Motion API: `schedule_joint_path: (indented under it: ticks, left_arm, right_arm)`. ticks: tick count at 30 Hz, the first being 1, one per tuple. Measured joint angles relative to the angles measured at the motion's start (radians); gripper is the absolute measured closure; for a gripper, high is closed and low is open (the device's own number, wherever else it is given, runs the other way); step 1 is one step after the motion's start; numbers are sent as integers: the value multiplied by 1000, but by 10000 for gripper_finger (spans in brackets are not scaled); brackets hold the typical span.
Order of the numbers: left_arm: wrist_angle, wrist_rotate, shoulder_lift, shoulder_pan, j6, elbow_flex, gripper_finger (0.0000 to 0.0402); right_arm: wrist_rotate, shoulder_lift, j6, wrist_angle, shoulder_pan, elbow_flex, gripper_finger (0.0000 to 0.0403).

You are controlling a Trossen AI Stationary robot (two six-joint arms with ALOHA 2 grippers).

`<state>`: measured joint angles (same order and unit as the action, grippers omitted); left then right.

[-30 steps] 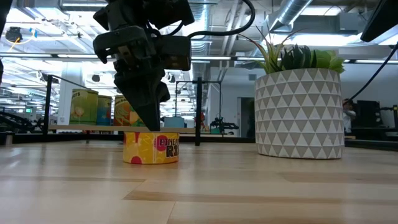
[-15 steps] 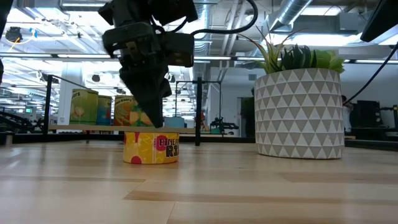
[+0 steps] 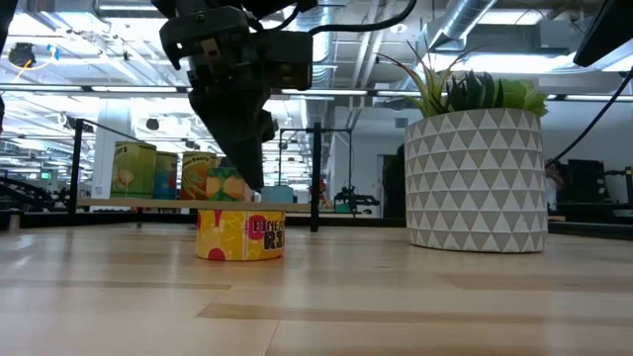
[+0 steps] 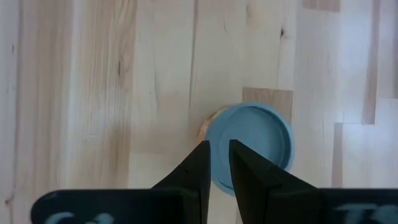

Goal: Pick and place cans onto a shelf
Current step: Put the canned pineapples on the shelf

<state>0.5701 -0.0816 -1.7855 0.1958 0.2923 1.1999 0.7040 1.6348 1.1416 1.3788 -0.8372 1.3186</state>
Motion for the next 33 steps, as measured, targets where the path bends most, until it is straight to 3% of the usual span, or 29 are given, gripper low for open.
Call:
schedule_joint_path:
  ticks: [7,33]
  left_arm:
    - [6,87,0,29,22,-13,356]
    - [-22,56,-67,44,68,-13,356]
  right_arm:
    - [0,0,0,0,0,0,375]
    - [2,0,-1,3,0,0,375]
